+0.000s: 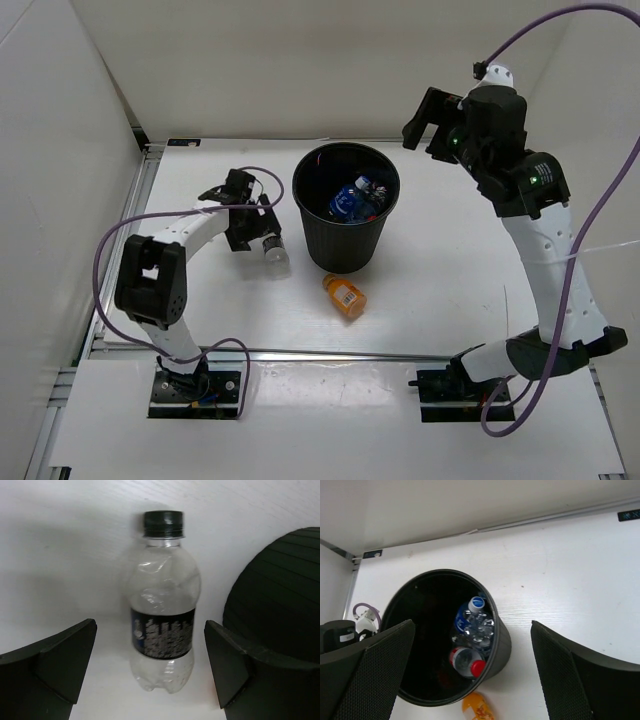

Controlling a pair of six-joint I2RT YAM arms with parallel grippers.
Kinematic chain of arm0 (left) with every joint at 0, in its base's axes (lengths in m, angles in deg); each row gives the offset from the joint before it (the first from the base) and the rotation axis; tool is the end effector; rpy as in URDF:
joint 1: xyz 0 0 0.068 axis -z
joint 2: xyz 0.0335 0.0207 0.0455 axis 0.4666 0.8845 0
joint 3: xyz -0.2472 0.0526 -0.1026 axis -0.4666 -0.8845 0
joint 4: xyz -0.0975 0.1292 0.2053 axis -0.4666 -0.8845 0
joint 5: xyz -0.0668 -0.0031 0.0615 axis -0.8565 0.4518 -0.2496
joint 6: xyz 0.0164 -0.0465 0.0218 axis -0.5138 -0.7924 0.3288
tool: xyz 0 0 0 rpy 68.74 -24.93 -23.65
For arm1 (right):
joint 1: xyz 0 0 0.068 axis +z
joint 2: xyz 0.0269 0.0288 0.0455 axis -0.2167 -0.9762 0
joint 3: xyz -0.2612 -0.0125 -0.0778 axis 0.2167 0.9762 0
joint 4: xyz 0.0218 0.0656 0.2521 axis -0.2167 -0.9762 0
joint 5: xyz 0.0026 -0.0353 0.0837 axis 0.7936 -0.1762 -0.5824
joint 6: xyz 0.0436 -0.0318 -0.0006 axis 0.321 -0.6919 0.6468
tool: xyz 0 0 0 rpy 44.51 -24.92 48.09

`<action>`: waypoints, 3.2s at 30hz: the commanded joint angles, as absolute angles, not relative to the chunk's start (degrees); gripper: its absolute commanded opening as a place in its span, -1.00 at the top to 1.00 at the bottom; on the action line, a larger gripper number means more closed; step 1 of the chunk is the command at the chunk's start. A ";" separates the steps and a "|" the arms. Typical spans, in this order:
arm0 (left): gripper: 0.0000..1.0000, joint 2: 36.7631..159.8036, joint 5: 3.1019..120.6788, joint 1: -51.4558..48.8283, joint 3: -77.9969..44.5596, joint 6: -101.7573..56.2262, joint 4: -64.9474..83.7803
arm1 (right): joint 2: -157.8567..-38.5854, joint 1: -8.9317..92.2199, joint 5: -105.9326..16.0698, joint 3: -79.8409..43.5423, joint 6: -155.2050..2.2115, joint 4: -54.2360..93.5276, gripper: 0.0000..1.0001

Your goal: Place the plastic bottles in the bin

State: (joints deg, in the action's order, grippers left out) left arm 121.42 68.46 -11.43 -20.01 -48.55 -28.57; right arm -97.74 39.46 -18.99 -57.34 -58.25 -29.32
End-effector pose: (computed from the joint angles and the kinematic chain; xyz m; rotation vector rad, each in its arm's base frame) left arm 0.3327 -0.0989 0.2056 -0.4935 2.7133 -0.3064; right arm 0.2276 0.1031 0.5328 0.1942 1.8281 0.3459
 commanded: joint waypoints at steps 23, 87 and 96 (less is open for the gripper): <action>0.31 111.57 70.85 -12.16 -26.32 -46.69 -25.99 | -90.18 36.95 -18.39 -47.46 -58.26 -28.89 -1.00; -0.99 82.38 101.44 1.98 -17.51 -45.64 -43.05 | -79.35 92.23 3.31 16.71 -57.31 -10.08 -1.00; -0.99 77.38 100.74 1.98 -19.98 -46.17 -47.96 | -81.83 92.94 5.35 16.61 -54.74 -3.50 -1.00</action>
State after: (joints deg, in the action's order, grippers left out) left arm 79.72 100.13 2.23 -19.18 -45.58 -45.40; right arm -83.05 92.52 2.11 17.41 -56.13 -9.95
